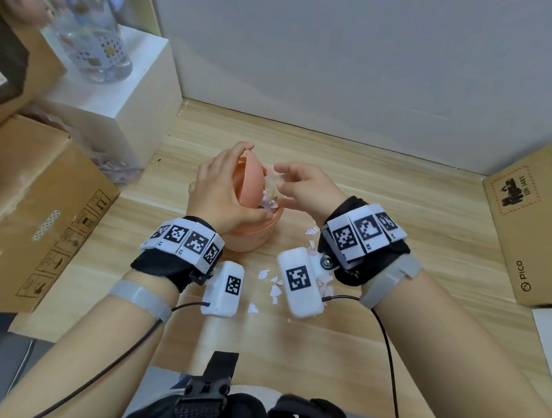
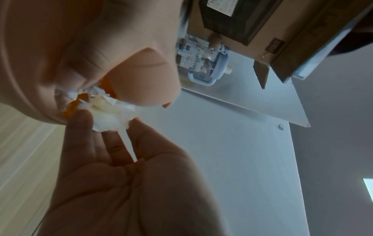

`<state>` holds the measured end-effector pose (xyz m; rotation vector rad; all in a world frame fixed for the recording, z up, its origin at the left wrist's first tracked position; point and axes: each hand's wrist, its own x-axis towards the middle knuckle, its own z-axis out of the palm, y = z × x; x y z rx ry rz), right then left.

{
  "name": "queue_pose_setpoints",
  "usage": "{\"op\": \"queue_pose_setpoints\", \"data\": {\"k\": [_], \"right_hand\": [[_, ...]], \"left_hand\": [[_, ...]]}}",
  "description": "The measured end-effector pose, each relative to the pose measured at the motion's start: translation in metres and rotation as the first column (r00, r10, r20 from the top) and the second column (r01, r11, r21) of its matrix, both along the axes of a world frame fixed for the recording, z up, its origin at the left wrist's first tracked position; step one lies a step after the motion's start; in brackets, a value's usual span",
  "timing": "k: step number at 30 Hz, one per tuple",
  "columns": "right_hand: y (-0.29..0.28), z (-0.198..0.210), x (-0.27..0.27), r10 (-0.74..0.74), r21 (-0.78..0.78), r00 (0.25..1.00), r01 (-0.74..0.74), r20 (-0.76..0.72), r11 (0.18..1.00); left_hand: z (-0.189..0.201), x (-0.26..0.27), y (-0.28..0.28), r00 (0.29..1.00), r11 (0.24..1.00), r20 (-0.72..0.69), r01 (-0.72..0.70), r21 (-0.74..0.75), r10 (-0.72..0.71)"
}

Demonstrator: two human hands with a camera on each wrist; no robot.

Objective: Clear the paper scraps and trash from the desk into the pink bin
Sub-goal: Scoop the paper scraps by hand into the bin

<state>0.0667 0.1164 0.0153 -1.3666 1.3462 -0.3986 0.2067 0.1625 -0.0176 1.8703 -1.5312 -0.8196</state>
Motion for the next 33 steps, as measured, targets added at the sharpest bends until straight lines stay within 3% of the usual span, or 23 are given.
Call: {"op": "queue_pose_setpoints", "data": {"k": [9, 17, 24, 26, 30, 33], "right_hand": [[0.010, 0.015, -0.012, -0.007, 0.115, 0.996, -0.004, 0.094, 0.993], [0.009, 0.009, -0.016, -0.129, 0.201, 0.968, 0.085, 0.216, 0.976], [-0.002, -0.006, 0.005, -0.232, 0.388, 0.934, 0.114, 0.271, 0.915], [-0.007, -0.008, -0.002, -0.232, 0.359, 0.926, 0.117, 0.297, 0.926], [-0.006, -0.028, -0.041, -0.305, 0.159, 0.937, 0.280, 0.170, 0.947], [0.007, -0.077, -0.081, -0.348, 0.099, 0.936, 0.352, -0.058, 0.931]], "left_hand": [[-0.001, 0.001, -0.001, 1.000, 1.000, 0.007, 0.006, 0.007, -0.006], [-0.003, 0.001, -0.002, 1.000, 1.000, 0.021, 0.000, 0.005, -0.001], [-0.002, 0.001, -0.001, 1.000, 1.000, 0.004, 0.007, 0.005, -0.007], [-0.002, 0.002, -0.002, 1.000, 1.000, 0.007, 0.007, 0.008, -0.007], [-0.003, 0.002, -0.003, 1.000, 1.000, 0.010, 0.002, 0.001, -0.002], [-0.004, 0.002, -0.005, 1.000, 1.000, -0.010, -0.022, -0.020, 0.022]]}}
